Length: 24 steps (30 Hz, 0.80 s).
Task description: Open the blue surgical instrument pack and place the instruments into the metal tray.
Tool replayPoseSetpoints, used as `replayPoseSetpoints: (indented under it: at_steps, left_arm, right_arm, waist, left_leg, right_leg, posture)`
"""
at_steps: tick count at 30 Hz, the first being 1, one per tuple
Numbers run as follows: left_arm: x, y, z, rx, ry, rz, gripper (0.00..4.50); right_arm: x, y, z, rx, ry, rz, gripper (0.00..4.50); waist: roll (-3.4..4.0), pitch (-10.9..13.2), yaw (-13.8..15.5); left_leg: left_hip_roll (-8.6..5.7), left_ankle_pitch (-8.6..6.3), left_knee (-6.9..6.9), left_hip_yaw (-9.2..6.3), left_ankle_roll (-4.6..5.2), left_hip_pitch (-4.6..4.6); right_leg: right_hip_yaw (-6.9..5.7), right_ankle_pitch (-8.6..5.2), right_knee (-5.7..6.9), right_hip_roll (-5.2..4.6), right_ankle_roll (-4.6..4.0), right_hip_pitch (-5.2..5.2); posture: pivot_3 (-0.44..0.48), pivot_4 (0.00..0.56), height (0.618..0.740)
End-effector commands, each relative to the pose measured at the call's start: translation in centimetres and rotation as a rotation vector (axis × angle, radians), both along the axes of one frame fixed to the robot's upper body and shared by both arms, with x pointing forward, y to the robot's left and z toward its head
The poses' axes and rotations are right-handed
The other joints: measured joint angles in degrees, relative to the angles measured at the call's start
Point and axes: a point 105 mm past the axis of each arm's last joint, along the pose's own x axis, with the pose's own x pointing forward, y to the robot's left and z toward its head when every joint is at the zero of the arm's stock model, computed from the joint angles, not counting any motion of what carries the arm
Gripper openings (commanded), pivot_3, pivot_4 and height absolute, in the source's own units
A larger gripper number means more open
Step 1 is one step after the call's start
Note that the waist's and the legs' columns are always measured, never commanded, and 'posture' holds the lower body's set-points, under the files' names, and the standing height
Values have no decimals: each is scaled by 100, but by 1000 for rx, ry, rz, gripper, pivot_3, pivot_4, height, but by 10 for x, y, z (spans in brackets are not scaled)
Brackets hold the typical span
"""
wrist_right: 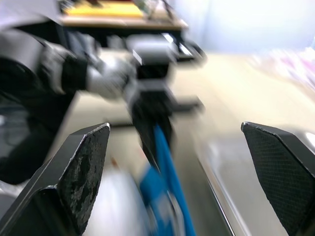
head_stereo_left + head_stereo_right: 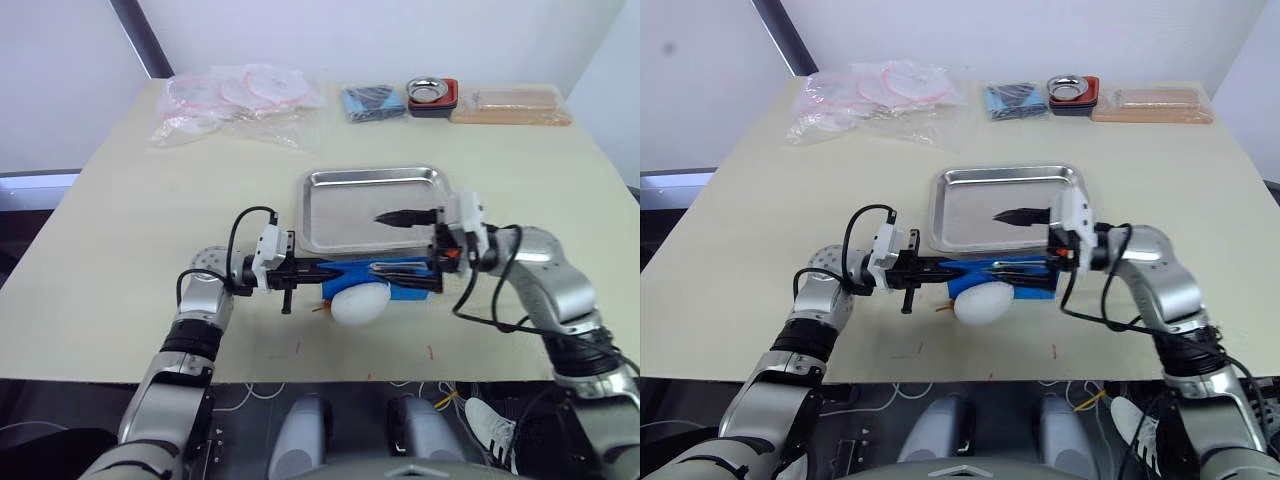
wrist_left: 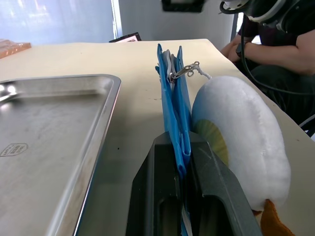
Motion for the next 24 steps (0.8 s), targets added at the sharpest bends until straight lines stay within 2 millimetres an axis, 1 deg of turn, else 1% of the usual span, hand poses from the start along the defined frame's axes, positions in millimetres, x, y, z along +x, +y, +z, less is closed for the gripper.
replayPoseSetpoints:
  at_steps: [1, 3, 6, 9, 11, 14, 17, 18, 19, 20, 21, 22, 24]
  left_arm:
    - [-8, -1, -22, 73, 63, -36, 0]
    - [-9, -2, -22, 73, 62, -37, 0]
    - [-9, -2, -22, 73, 62, -38, 0]
    - [-9, -2, -22, 73, 62, -37, 0]
    - [-9, -1, -22, 73, 63, -34, 0]
    - [-10, -2, -22, 72, 63, -35, 0]
    - [-8, -1, -21, 74, 62, -34, 0]
    - [-8, -1, -21, 74, 62, -34, 0]
    - [-8, -1, -21, 75, 61, -34, 0]
    - [-8, -1, -21, 76, 61, -34, 0]
    - [-7, -2, -21, 75, 61, -34, 0]
    - [-8, -2, -21, 75, 61, -34, 0]
    - [-8, -2, -22, 76, 61, -36, 0]
  right_arm:
    - [-2, -18, -5, -28, 29, -9, 4492]
    - [-2, -25, -14, -48, 59, -19, 4492]
    - [2, -34, -33, -77, 80, -64, 4492]
    - [1, -37, -46, -100, 112, -63, 4492]
    - [0, -37, -51, -117, 123, -61, 4492]
    - [4, -34, -47, -90, 103, -68, 4492]
    - [5, -31, -45, -85, 89, -63, 3802]
    - [5, -30, -46, -88, 88, -58, 3283]
    - [4, -29, -45, -84, 91, -52, 2964]
    - [4, -28, -45, -81, 92, -46, 2376]
    - [3, -27, -45, -80, 92, -40, 2116]
    - [3, -26, -45, -80, 93, -36, 1647]
    - [2, -25, -46, -85, 94, -28, 846]
  waist:
    - [0, 0, -4]
    - [0, 0, -4]
    - [0, 0, -6]
    - [0, 0, -8]
    - [0, 0, -8]
    - [0, 0, -8]
    - [0, 0, -7]
    - [0, 0, -7]
    - [0, 0, -6]
    - [0, 0, -6]
    - [0, 0, -6]
    - [0, 0, -6]
    - [0, 0, -7]
  left_leg:
    - [0, 0, -1, -1, 0, 0]
    - [0, 0, -1, -1, 0, 0]
    - [0, 0, 0, 1, 0, 0]
    - [0, 0, 1, 2, 0, 1]
    - [0, 0, 1, 2, 0, 1]
    - [0, 0, 1, 2, 0, 1]
    - [0, 0, 1, 2, 0, 1]
    - [0, 0, 1, 2, 0, 1]
    - [0, 0, 1, 2, 0, 1]
    - [0, 0, 1, 2, 0, 1]
    - [0, 0, 1, 2, 0, 1]
    - [0, 0, 1, 1, 0, 1]
    - [0, 0, 0, 1, 0, 1]
  right_leg:
    - [0, 0, 0, 0, 0, 0]
    - [0, 0, 0, 1, 0, 0]
    - [2, 0, 0, 1, 0, 0]
    - [3, 0, 0, 1, 1, 0]
    - [3, 0, 0, 1, 1, 0]
    - [3, 0, 1, 1, 1, 0]
    - [2, 0, 1, 1, 1, 1]
    - [2, 0, 1, 1, 1, 1]
    - [2, 0, 1, 1, 1, 1]
    - [2, 0, 0, 1, 1, 1]
    - [2, 0, 0, 1, 1, 1]
    - [2, 0, 0, 1, 1, 1]
    - [2, 0, 1, 1, 1, 1]
  posture:
    - [0, 150, 740]
    - [0, 150, 740]
    - [0, 150, 740]
    - [0, 150, 740]
    - [0, 150, 740]
    - [0, 150, 740]
    - [0, 150, 740]
    - [0, 150, 740]
    - [0, 150, 740]
    - [0, 150, 740]
    - [0, 150, 740]
    - [0, 150, 740]
    - [0, 150, 740]
